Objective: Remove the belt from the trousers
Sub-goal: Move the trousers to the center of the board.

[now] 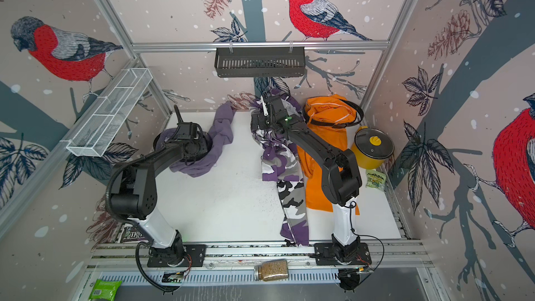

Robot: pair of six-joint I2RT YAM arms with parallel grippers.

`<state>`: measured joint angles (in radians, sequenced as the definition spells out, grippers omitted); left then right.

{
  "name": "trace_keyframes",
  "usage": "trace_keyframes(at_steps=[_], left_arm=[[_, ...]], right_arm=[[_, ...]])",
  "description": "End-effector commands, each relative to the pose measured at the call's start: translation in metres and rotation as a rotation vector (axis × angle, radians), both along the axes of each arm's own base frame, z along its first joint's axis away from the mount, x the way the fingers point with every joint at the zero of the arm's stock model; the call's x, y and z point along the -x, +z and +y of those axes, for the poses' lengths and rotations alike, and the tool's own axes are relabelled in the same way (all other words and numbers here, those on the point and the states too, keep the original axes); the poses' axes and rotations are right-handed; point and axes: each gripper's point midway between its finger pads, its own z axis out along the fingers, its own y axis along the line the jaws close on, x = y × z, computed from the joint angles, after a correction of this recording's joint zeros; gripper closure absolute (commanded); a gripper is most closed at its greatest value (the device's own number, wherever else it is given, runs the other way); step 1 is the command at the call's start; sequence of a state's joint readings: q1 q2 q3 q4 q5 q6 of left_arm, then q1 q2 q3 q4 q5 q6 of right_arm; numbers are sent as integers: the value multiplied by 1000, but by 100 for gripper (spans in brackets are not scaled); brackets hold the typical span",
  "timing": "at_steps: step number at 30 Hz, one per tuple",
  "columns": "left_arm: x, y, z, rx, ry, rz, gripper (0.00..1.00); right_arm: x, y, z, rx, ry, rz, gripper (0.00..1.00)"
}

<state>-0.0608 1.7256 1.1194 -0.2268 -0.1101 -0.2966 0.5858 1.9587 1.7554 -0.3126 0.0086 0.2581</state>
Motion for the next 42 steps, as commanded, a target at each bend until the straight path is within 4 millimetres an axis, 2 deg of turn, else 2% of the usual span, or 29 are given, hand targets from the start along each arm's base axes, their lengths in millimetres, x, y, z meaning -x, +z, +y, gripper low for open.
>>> trace_keyframes(at_steps=[1, 6, 8, 12, 15, 18, 22, 25, 28, 29, 30, 31, 33, 35, 37, 39, 42], left_arm=[[-5, 26, -5, 44, -2, -56, 100], [-9, 77, -17, 92, -54, -155, 100], [-7, 88, -23, 105, -86, -183, 100], [-2, 97, -27, 112, -116, -182, 100], [-1, 128, -44, 148, -180, -248, 100], [1, 165, -76, 139, -277, -309, 100], [13, 197, -138, 186, -418, -312, 100], [28, 199, -196, 269, -525, -293, 100], [41, 186, -253, 342, -650, -238, 100], [44, 182, -265, 359, -679, -214, 86], [47, 180, -274, 384, -704, -189, 54], [49, 184, -279, 404, -720, -185, 35], [53, 199, -277, 411, -723, -227, 21], [56, 217, -264, 376, -707, -302, 15], [60, 230, -247, 330, -673, -371, 8], [62, 232, -225, 319, -618, -384, 6], [63, 212, -186, 315, -511, -344, 4]], right_arm=[[7, 1, -8, 15, -10, -3, 1], [14, 0, -17, -8, -22, -4, 1], [16, -1, -18, -15, -20, -3, 0], [18, 1, -16, -30, -11, -3, 0], [19, 6, -16, -37, -6, -13, 1], [19, 10, -18, -39, -5, -20, 1], [19, 19, -31, -53, -26, -23, 0], [20, 27, -57, -73, -76, -23, 1], [21, 29, -86, -84, -125, -23, 1], [22, 28, -92, -85, -134, -22, 0], [23, 27, -99, -82, -139, -22, 0], [24, 25, -103, -75, -142, -17, 1], [28, 22, -103, -65, -127, -6, 1], [33, 20, -94, -67, -89, 6, 1], [41, 21, -76, -63, -41, 10, 1], [48, 18, -55, -51, 13, 19, 0], [61, 5, -24, -25, 86, 46, 1]])
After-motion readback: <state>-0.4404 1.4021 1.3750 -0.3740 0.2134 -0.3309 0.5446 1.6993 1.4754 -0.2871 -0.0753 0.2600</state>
